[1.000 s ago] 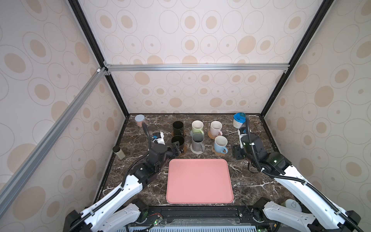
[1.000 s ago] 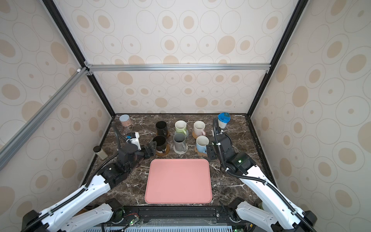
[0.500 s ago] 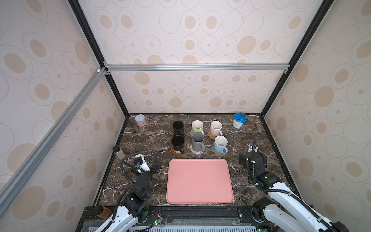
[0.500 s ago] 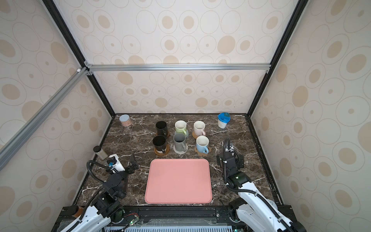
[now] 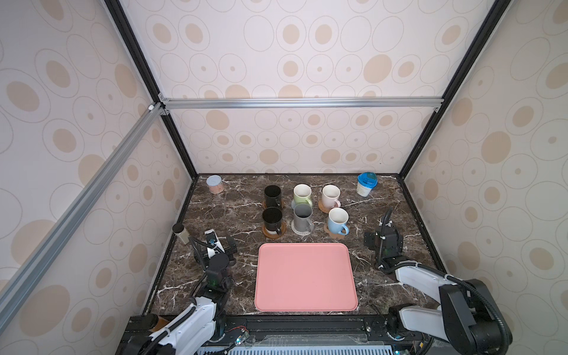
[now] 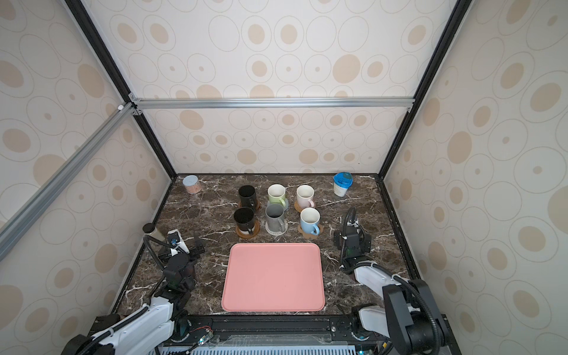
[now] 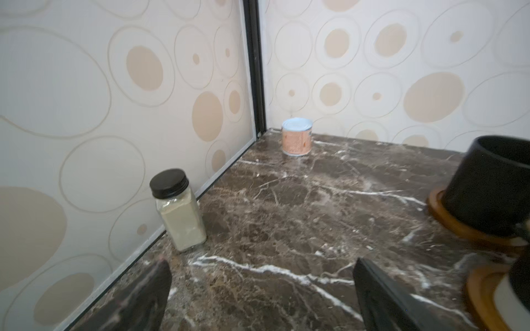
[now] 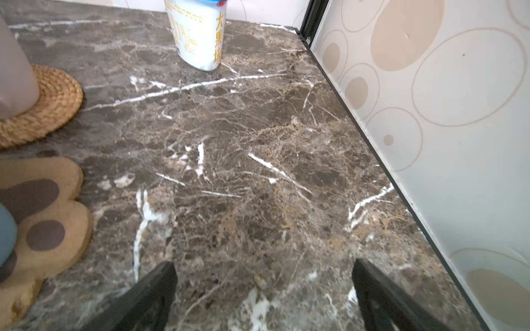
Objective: Place cups on coasters
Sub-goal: Reset both arms
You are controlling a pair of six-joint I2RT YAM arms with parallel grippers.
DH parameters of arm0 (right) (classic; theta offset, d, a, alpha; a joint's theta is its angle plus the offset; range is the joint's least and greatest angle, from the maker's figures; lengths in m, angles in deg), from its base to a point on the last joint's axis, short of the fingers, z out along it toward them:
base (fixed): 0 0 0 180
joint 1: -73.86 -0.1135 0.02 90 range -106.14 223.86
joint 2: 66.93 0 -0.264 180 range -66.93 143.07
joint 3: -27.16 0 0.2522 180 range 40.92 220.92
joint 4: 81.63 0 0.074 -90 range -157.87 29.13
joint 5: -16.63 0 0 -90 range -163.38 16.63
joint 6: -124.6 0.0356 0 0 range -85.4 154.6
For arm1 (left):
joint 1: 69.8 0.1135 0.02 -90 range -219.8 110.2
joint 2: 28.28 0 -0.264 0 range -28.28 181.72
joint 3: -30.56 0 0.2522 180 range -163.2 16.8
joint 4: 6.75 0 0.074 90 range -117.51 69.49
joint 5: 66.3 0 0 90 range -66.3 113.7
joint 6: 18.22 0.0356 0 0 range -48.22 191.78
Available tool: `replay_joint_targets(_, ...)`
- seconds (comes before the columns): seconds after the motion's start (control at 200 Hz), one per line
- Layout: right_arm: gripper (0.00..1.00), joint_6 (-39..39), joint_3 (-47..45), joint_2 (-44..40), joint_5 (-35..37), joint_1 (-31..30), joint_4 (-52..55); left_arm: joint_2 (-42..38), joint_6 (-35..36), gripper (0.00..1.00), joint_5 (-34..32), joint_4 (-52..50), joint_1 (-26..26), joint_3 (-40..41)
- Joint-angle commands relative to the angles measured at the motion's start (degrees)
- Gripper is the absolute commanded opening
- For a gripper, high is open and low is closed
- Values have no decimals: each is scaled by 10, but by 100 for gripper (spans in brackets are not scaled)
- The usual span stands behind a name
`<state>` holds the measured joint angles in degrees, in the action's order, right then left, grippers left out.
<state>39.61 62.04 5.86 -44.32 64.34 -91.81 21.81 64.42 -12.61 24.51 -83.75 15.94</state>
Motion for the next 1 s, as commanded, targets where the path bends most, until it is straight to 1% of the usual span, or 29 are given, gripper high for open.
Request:
replay_joint_targets(0.0, 99, 3, 15, 37, -17, 20, -119, 35, -20, 100, 88, 143, 40, 24)
replay_joint_targets(0.05, 99, -5, 22, 59, -22, 24, -141, 66, -19, 100, 106, 188, 55, 25)
replay_joint_targets(0.1, 99, -10, 33, 78, -27, 27, -142, 98, -14, 100, 127, 182, 65, 5)
replay_joint_targets(0.14, 99, -9, 25, 107, -36, 34, -184, 132, -1, 100, 155, 184, 73, -13)
replay_joint_targets(0.175, 99, -22, 20, 135, -50, 41, -245, 161, 9, 100, 175, 177, 76, -36)
replay_joint_targets(0.2, 99, -25, 34, 136, -60, 41, -224, 181, 16, 100, 188, 171, 78, -51)
replay_joint_targets(0.225, 99, -19, 53, 127, -79, 41, -158, 200, 26, 100, 197, 173, 77, -66)
replay_joint_targets(0.245, 99, -18, 61, 127, -84, 42, -136, 218, 31, 100, 202, 176, 78, -77)
replay_joint_targets(0.305, 99, -31, 49, 148, -81, 42, -196, 261, 43, 100, 212, 180, 79, -107)
replay_joint_targets(0.365, 99, -26, 51, 134, -101, 43, -165, 300, 61, 100, 227, 203, 78, -127)
replay_joint_targets(0.39, 99, -28, 45, 137, -109, 44, -177, 312, 71, 100, 232, 197, 79, -139)
replay_joint_targets(0.43, 99, -33, 23, 155, -117, 44, -234, 328, 80, 100, 236, 181, 80, -160)
replay_joint_targets(0.465, 99, -45, 10, 175, -114, 45, -299, 345, 91, 100, 247, 192, 81, -164)
replay_joint_targets(0.48, 99, -44, 12, 175, -113, 46, -296, 355, 95, 100, 252, 211, 82, -160)
replay_joint_targets(0.515, 99, -34, 25, 159, -117, 45, -238, 382, 92, 100, 247, 267, 86, -149)
replay_joint_targets(0.54, 99, -27, 30, 150, -120, 47, -209, 383, 70, 100, 239, 260, 98, -149)
replay_joint_targets(0.565, 99, -31, 25, 155, -122, 49, -230, 382, 53, 100, 255, 254, 115, -146)
replay_joint_targets(0.6, 99, -36, 16, 165, -121, 49, -267, 400, 44, 100, 288, 306, 130, -128)
replay_joint_targets(0.63, 99, -37, 16, 167, -121, 49, -270, 411, 53, 100, 306, 359, 132, -110)
replay_joint_targets(0.685, 99, -32, 25, 156, -123, 49, -231, 398, 52, 100, 316, 298, 133, -126)
replay_joint_targets(0.725, 99, -31, 26, 154, -124, 49, -226, 411, 55, 100, 315, 329, 133, -124)
replay_joint_targets(0.775, 100, -34, 21, 160, -121, 49, -247, 401, 53, 100, 316, 304, 133, -127)
replay_joint_targets(0.82, 100, -35, 21, 161, -122, 49, -245, 409, 56, 100, 315, 327, 133, -124)
replay_joint_targets(0.87, 100, -34, 23, 157, -122, 49, -237, 402, 55, 100, 315, 310, 133, -125)
replay_joint_targets(0.92, 100, -33, 23, 154, -123, 49, -233, 407, 57, 100, 312, 328, 132, -121)
replay_joint_targets(0.991, 100, -33, 22, 155, -122, 49, -237, 403, 56, 100, 314, 327, 131, -119)
